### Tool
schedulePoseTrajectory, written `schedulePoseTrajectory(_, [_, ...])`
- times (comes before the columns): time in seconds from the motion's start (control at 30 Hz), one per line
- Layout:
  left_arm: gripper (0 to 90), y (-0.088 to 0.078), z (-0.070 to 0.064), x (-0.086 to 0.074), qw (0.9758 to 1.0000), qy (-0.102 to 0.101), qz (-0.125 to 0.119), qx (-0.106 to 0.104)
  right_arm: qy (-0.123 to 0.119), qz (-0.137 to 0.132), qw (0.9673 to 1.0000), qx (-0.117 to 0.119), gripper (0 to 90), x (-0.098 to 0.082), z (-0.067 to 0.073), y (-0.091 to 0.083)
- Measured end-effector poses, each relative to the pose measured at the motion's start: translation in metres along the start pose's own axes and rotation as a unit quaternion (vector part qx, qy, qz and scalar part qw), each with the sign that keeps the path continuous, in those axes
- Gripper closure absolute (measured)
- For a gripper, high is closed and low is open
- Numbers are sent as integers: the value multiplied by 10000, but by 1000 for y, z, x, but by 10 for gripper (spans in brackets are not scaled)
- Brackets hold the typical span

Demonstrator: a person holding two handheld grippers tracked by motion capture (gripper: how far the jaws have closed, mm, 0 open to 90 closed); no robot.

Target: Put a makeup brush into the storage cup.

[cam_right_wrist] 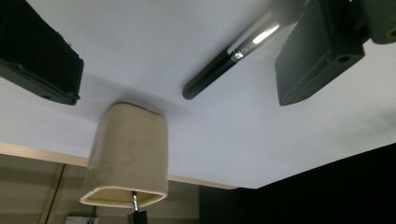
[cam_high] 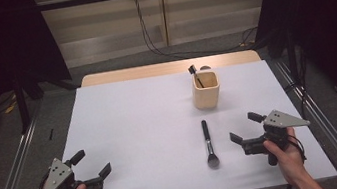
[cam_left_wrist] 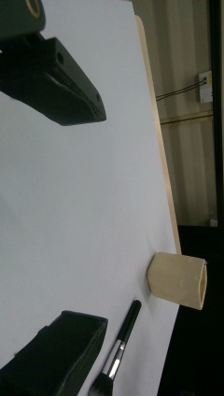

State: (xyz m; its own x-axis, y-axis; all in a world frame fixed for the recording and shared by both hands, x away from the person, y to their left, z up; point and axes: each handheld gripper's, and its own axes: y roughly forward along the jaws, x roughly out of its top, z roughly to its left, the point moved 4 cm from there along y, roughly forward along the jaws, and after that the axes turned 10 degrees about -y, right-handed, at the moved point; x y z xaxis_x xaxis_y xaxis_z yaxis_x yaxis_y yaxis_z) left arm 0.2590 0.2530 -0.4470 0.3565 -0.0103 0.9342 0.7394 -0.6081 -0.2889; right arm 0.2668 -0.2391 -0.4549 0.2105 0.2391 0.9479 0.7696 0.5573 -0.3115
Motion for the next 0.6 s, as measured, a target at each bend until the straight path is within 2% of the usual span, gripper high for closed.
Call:
schedulePoseTrajectory(0.27, [31,0,-1,1,10000,63,-23,4,-59,38,9997,236,8,11,8,20])
schedulePoseTrajectory(0.33, [31,1,0,1,9999,110,-14,38,-77,122,9995,288,9,13,10,24])
schedulePoseTrajectory(0.37, [31,1,1,1,9999,131,0,60,-38,191,9993,329,9,15,11,27])
schedulePoseTrajectory(0.47, [31,1,3,1,9999,81,-22,104,6,205,9990,407,9,19,13,34])
schedulePoseTrajectory(0.6, [31,1,3,1,9999,124,4,101,27,233,9987,445,9,24,14,43])
